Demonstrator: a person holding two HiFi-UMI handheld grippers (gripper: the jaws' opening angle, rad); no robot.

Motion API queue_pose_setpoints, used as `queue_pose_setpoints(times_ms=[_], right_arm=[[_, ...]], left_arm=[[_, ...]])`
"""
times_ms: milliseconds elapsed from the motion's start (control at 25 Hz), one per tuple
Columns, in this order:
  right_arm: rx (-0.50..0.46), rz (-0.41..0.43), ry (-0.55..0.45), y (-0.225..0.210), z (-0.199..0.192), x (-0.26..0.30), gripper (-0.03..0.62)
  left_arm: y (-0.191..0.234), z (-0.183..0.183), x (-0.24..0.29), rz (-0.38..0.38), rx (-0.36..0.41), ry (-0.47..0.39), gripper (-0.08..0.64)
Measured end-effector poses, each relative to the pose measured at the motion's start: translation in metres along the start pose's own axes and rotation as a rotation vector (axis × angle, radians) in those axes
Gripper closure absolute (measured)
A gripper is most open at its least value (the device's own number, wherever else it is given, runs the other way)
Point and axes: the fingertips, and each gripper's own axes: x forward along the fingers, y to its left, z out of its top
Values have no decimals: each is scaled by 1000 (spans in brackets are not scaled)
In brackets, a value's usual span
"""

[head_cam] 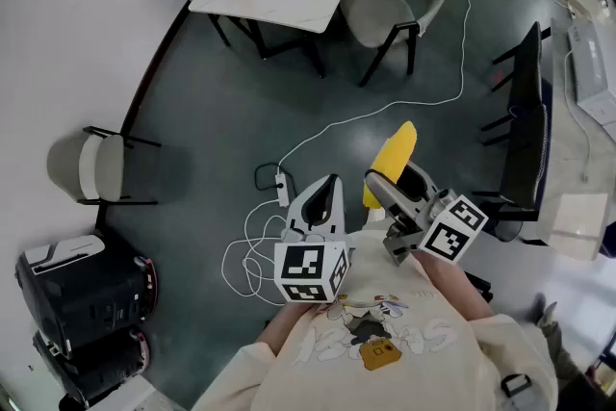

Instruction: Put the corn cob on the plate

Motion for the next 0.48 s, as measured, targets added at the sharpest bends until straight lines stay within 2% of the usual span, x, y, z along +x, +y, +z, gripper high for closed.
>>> queue_pose_setpoints(times_ms=[200, 480], right_arm=[[-5, -41, 19, -17, 1, 10, 333], [35, -61, -1, -33, 3, 5, 333]], left_arm=[[2, -3, 11, 13, -4, 18, 552], [0, -1, 19, 39, -6, -12, 552]])
